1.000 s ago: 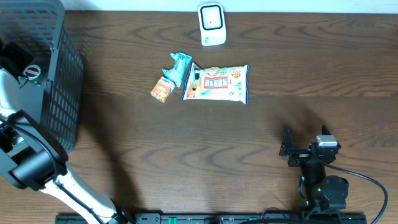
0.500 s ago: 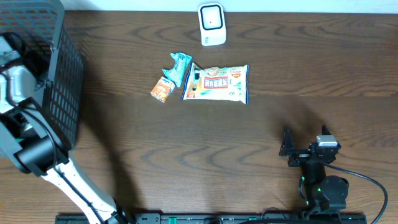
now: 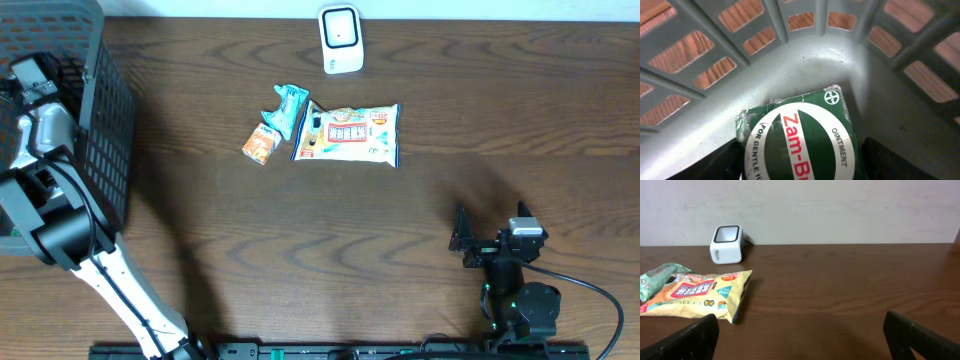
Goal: Scan the item barcode
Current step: 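Reach the left gripper into the basket and grasp the green Zam-Buk box, then lift the Zam-Buk box toward the white scanner, then release the Zam-Buk box on the table near the other items, then reach the left gripper into the basket and grasp the light-green tissue pack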
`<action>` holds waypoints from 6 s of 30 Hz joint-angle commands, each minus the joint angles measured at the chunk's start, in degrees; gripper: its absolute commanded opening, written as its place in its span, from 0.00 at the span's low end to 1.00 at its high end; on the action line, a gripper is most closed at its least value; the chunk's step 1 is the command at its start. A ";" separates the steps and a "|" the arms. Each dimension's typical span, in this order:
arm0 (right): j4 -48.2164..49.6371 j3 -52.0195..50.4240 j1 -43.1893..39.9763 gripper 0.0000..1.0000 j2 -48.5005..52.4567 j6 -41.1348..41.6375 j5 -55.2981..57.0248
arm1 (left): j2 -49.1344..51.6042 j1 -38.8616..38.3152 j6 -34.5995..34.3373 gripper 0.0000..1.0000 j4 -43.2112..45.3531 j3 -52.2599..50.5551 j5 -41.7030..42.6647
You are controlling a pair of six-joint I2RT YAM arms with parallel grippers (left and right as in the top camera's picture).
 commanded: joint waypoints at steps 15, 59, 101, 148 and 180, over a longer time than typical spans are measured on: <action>-0.24 -0.11 -0.35 0.99 -0.20 0.35 0.09 | 1.64 2.27 -0.52 0.60 -0.76 -0.33 -2.01; -0.24 -0.11 -0.35 0.99 -0.20 0.35 0.07 | -43.82 -21.33 7.21 0.49 -11.63 -0.44 37.22; -0.24 -0.11 -0.35 0.99 -0.20 0.35 0.09 | -9.79 -34.62 23.28 0.92 -16.48 -0.24 20.92; -0.24 -0.11 -0.35 0.99 -0.20 0.35 0.07 | -16.57 5.97 -19.89 0.78 -42.25 -1.64 -2.10; -0.24 -0.11 -0.35 0.99 -0.20 0.35 0.07 | -12.11 11.58 -22.62 0.88 -38.88 -9.57 -6.51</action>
